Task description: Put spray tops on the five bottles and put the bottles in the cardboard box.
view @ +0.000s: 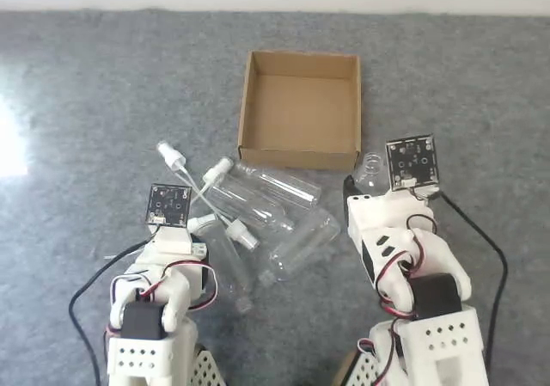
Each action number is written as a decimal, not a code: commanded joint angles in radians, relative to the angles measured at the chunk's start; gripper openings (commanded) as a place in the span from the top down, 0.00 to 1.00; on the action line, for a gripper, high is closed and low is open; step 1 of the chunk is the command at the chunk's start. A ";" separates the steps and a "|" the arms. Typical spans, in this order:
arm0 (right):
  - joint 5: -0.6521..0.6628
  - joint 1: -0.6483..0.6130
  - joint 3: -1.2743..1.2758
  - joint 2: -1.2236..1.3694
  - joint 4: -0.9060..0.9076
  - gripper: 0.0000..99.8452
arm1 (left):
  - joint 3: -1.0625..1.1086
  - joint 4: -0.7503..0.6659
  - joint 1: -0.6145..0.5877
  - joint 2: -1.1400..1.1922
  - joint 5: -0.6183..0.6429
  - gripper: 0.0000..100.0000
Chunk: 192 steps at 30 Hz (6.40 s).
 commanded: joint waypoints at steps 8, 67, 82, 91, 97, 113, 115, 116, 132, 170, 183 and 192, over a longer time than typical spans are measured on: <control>-0.163 0.005 0.003 -0.021 -0.019 0.87 | -0.021 0.005 0.002 -0.018 -0.002 0.99; -0.160 0.004 0.344 -0.524 -0.028 0.87 | -0.200 0.000 -0.003 -0.018 -0.074 0.99; -0.158 0.004 0.344 -0.524 -0.028 0.87 | -0.232 -0.104 -0.147 -0.018 -0.402 0.98; -0.158 0.004 0.345 -0.524 -0.028 0.87 | -0.237 -0.087 -0.147 -0.017 -0.407 0.94; -0.158 0.004 0.345 -0.524 -0.028 0.87 | -0.355 0.015 -0.147 -0.012 -0.407 0.92; -0.158 0.004 0.345 -0.524 -0.027 0.87 | -0.759 0.023 -0.149 0.756 -0.408 0.88; -0.158 0.004 0.345 -0.524 -0.027 0.87 | -0.769 0.023 -0.149 0.812 -0.408 0.84; -0.158 0.004 0.345 -0.524 -0.027 0.87 | -0.773 0.021 -0.149 0.836 -0.408 0.83; -0.158 0.004 0.345 -0.524 -0.025 0.87 | -0.774 -0.120 -0.143 1.152 -0.453 0.82; -0.157 0.004 0.359 -0.524 -0.028 0.87 | -0.817 -0.014 -0.025 1.235 -0.566 0.82; -0.157 0.004 0.359 -0.524 -0.028 0.87 | -1.113 0.101 -0.034 1.699 -0.614 0.82; -0.157 0.004 0.359 -0.524 -0.028 0.87 | -1.182 0.095 -0.034 1.849 -0.620 0.84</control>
